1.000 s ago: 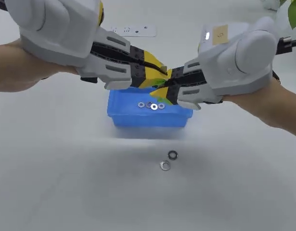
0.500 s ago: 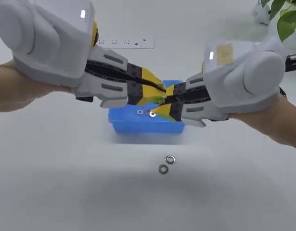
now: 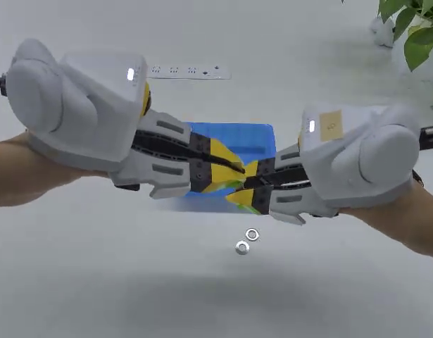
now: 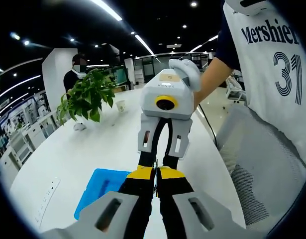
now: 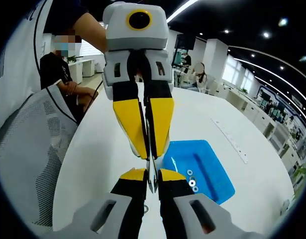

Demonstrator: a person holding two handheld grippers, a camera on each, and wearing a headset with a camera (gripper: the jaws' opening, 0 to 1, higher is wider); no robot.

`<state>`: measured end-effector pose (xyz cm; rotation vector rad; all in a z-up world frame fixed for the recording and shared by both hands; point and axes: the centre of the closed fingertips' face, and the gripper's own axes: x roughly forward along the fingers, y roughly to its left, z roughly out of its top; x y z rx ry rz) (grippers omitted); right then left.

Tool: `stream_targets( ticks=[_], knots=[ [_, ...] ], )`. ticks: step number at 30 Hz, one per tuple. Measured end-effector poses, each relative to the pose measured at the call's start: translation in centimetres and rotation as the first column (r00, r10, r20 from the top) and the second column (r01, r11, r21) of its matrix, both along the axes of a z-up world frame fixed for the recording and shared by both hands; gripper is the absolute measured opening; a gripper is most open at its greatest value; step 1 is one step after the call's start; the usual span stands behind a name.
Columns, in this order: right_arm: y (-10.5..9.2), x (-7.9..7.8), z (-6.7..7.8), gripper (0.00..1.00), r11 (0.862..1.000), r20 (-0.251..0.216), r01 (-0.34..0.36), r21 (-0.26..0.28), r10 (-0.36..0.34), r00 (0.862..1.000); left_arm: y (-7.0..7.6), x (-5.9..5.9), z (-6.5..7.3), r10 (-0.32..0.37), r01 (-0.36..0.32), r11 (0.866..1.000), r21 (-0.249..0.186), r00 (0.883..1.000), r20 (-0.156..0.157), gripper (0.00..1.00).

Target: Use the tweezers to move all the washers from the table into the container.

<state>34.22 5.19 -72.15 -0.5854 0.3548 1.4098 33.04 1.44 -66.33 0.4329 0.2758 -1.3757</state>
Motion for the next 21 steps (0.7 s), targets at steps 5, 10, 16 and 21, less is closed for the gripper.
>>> stream_targets(
  ticks=[5,10,16,21],
  knots=[
    [-0.4,-1.3,-1.0,0.1,1.0,-0.025,-0.007,-0.011,0.007,1.0,0.0,-1.1,-1.0,0.0,0.0,1.0,0.001,1.0,-0.027,0.06],
    [-0.7,-2.1,-1.8,0.1,1.0,-0.043,-0.006,-0.021,0.005,0.999,-0.3,-1.8,-1.8,0.012,-0.013,1.0,-0.01,0.998,-0.054,0.06],
    [-1.0,-3.1,-2.8,0.1,1.0,-0.066,-0.005,-0.026,0.003,0.998,-0.5,-2.5,-2.8,0.025,-0.025,1.0,-0.004,0.997,-0.076,0.06],
    [-1.4,-3.5,-3.5,0.11,0.999,-0.072,-0.01,-0.04,0.007,0.997,-0.7,-2.8,-3.5,0.033,-0.033,0.999,-0.003,0.995,-0.095,0.06]
  ],
)
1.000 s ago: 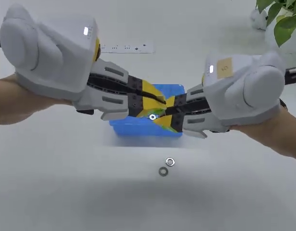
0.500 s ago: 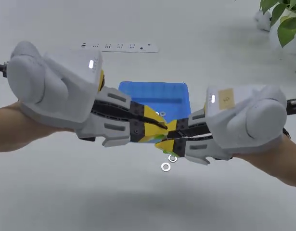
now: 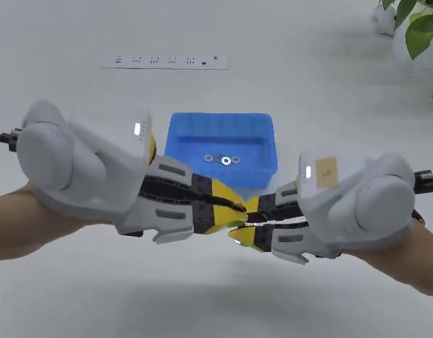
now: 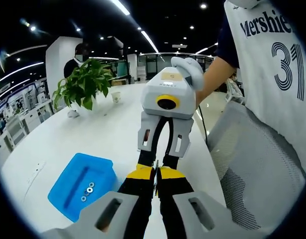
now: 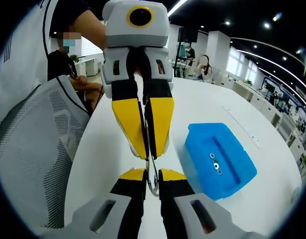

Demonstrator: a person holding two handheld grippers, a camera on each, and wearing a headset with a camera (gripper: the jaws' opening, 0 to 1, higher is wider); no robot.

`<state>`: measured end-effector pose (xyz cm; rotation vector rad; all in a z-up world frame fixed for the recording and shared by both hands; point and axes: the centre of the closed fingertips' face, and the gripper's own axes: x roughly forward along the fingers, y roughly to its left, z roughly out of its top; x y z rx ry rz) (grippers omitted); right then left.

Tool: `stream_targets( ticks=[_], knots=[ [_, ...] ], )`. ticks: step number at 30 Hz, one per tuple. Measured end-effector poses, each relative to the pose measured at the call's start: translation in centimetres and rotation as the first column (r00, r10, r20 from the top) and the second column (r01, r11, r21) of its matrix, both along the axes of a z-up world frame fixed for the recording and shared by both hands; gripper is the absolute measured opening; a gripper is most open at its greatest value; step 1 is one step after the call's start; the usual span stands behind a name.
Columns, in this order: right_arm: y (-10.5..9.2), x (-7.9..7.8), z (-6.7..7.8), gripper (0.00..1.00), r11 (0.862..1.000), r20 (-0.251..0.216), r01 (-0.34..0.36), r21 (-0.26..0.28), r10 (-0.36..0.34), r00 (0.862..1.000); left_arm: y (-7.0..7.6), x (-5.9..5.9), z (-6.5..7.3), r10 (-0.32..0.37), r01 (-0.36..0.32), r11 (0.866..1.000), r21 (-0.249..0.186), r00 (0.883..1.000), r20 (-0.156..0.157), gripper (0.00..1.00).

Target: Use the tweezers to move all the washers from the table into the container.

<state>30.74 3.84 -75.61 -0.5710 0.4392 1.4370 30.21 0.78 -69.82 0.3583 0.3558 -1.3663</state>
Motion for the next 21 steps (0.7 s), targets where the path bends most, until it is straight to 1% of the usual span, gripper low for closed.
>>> stream_targets(
  ticks=[1,4,6,12,18,21],
  knots=[
    [0.0,0.0,-0.1,0.11,1.0,-0.005,0.005,0.001,-0.005,1.0,0.0,0.0,-0.1,0.003,-0.003,1.0,-0.005,1.0,-0.008,0.06],
    [-0.2,-0.1,-0.3,0.11,1.0,-0.007,0.009,-0.003,-0.009,1.0,-0.1,0.0,-0.3,0.005,-0.005,1.0,-0.004,1.0,-0.011,0.06],
    [-0.2,-0.1,-0.4,0.11,1.0,-0.016,0.011,-0.004,-0.011,1.0,-0.1,-0.1,-0.4,0.001,-0.001,1.0,0.001,1.0,-0.009,0.06],
    [0.0,-0.1,-0.8,0.12,1.0,-0.02,0.01,-0.012,-0.011,1.0,0.0,0.0,-0.6,-0.004,0.004,1.0,0.01,1.0,-0.006,0.06],
    [-0.1,0.1,-1.1,0.12,1.0,-0.021,0.008,-0.026,-0.009,1.0,0.2,0.3,-0.3,0.0,0.0,1.0,0.005,1.0,0.002,0.06],
    [-0.1,0.1,-1.2,0.12,0.999,-0.013,-0.003,-0.036,0.003,1.0,0.3,0.2,-0.4,-0.003,0.003,1.0,0.012,1.0,0.003,0.06]
  ],
)
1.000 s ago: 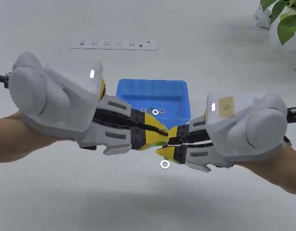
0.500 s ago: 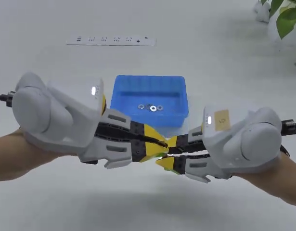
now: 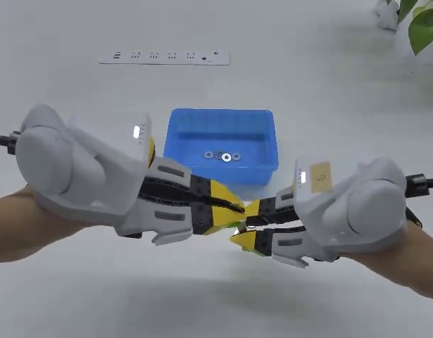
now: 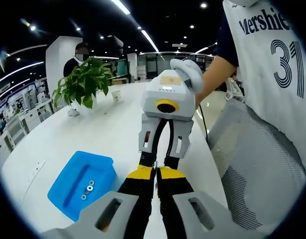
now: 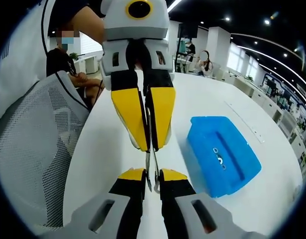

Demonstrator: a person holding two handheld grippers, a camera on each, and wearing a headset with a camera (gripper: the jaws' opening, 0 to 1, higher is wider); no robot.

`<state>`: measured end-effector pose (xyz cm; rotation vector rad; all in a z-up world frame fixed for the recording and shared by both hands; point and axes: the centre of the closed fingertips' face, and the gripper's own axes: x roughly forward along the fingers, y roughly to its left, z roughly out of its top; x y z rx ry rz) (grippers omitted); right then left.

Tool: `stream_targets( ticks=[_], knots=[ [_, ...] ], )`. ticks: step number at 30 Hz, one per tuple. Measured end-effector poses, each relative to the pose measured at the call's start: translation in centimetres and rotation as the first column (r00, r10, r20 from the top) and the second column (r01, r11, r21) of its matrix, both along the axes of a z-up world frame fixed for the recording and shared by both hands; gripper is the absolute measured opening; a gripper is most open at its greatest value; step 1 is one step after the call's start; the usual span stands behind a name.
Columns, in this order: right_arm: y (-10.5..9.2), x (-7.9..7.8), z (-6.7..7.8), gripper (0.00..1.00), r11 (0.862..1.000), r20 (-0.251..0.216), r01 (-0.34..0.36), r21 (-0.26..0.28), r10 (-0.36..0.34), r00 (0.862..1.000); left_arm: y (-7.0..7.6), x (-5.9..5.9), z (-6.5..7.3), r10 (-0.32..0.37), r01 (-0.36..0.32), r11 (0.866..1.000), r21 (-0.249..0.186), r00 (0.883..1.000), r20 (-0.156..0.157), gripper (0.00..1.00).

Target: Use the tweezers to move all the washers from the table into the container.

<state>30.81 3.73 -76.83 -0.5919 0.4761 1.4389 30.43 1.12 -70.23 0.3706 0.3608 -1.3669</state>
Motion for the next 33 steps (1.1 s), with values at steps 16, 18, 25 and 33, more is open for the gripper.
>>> stream_targets(
  ticks=[16,18,25,33],
  knots=[
    [0.6,0.5,-0.9,0.12,1.0,-0.026,0.012,0.02,-0.012,1.0,0.3,0.3,-0.7,-0.011,0.01,0.999,0.042,1.0,0.007,0.06],
    [0.6,0.5,-1.1,0.12,1.0,-0.031,0.013,0.019,-0.012,0.999,0.3,0.4,-0.9,-0.01,0.01,0.999,0.044,1.0,0.005,0.06],
    [0.3,0.5,-1.7,0.13,0.999,-0.057,0.029,0.015,-0.028,0.998,0.0,0.5,-1.5,-0.022,0.023,0.998,0.055,1.0,-0.008,0.06],
    [0.5,0.8,-1.7,0.14,0.998,-0.079,0.045,0.033,-0.043,0.996,-0.2,0.7,-1.5,-0.018,0.019,0.999,0.048,1.0,-0.021,0.06]
  ],
)
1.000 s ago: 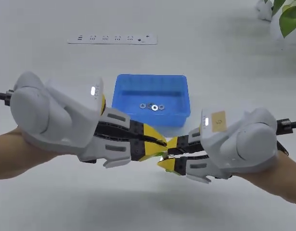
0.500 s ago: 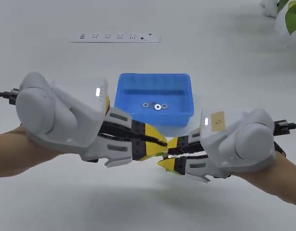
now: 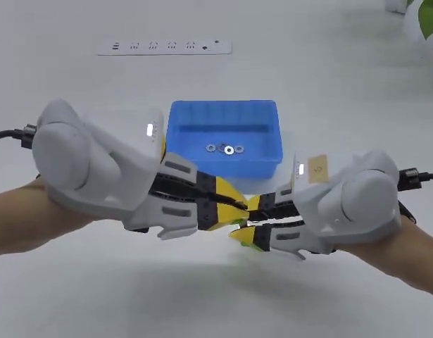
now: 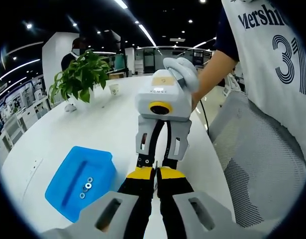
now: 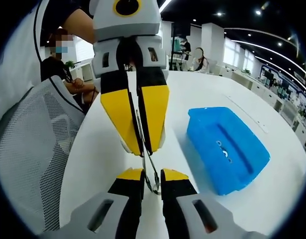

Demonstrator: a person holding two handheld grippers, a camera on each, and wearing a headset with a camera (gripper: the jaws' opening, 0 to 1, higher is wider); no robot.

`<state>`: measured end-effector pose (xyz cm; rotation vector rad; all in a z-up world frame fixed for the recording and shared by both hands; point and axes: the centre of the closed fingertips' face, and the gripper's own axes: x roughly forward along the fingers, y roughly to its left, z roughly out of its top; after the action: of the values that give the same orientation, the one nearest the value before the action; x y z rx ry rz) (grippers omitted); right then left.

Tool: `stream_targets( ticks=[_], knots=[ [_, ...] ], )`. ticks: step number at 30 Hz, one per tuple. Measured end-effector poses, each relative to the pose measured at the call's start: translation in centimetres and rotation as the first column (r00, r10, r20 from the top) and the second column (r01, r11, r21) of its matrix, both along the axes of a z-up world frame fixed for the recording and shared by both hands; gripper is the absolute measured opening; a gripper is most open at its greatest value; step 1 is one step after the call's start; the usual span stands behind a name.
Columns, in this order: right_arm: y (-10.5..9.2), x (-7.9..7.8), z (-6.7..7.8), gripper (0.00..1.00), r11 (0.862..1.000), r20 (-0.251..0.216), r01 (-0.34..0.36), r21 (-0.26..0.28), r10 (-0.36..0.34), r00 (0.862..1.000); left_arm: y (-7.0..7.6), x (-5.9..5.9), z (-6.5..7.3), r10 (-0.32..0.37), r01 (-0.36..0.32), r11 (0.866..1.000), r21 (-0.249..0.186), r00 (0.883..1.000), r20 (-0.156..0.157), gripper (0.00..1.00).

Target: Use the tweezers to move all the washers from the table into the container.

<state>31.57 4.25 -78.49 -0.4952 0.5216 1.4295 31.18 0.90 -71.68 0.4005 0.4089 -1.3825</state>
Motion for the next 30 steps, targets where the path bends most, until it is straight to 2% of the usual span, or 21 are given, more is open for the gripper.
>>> stream_targets(
  ticks=[1,4,5,7,9,10,11,13,16,24,25,30],
  knots=[
    [0.03,0.03,-0.02,0.14,1.0,0.002,0.0,0.0,0.0,1.0,0.02,0.05,0.0,0.0,0.0,1.0,0.002,1.0,0.007,0.06],
    [-0.08,0.02,-0.19,0.14,1.0,0.005,-0.006,-0.012,0.006,1.0,0.07,0.13,-0.02,0.006,-0.006,1.0,0.004,1.0,0.002,0.06],
    [-0.14,0.01,-0.18,0.14,1.0,0.006,-0.007,-0.013,0.007,1.0,0.06,0.11,-0.03,0.008,-0.008,1.0,0.003,1.0,-0.013,0.06],
    [-0.42,-0.06,0.01,0.14,1.0,0.003,-0.009,-0.011,0.009,1.0,0.09,0.17,-0.04,0.007,-0.007,1.0,0.007,1.0,-0.002,0.06],
    [-0.63,-0.15,0.28,0.14,1.0,0.004,-0.016,-0.009,0.017,1.0,0.05,0.09,-0.07,0.006,-0.006,1.0,0.004,1.0,-0.012,0.06],
    [-0.68,-0.11,0.36,0.14,1.0,0.008,-0.02,-0.01,0.02,1.0,0.04,0.13,-0.08,0.005,-0.005,1.0,0.005,1.0,-0.006,0.06],
    [-0.71,-0.06,0.36,0.14,1.0,0.013,-0.022,-0.012,0.022,1.0,-0.03,0.06,-0.09,0.003,-0.003,1.0,0.001,1.0,-0.018,0.06],
    [-0.71,-0.14,0.33,0.12,1.0,0.008,-0.029,-0.012,0.029,1.0,-0.07,0.15,-0.1,0.006,-0.006,1.0,0.002,1.0,-0.011,0.06],
    [-0.69,-0.3,0.3,0.11,0.998,0.032,-0.054,-0.024,0.055,0.998,-0.11,0.17,-0.14,0.001,-0.001,1.0,0.006,1.0,-0.014,0.06],
    [-0.59,-0.28,0.3,0.1,0.999,0.041,-0.05,-0.019,0.051,0.998,0.1,0.14,-0.18,0.008,-0.008,1.0,0.006,1.0,-0.029,0.06],
    [-0.58,-0.27,0.29,0.1,0.999,0.041,-0.049,-0.022,0.05,0.998,0.12,0.14,-0.18,0.011,-0.01,1.0,0.005,0.999,-0.04,0.06],
    [-0.44,-0.27,0.56,0.1,0.999,0.043,-0.043,-0.023,0.044,0.998,0.2,0.01,0.2,0.007,-0.006,1.0,0.012,0.999,-0.034,0.06]
  ],
)
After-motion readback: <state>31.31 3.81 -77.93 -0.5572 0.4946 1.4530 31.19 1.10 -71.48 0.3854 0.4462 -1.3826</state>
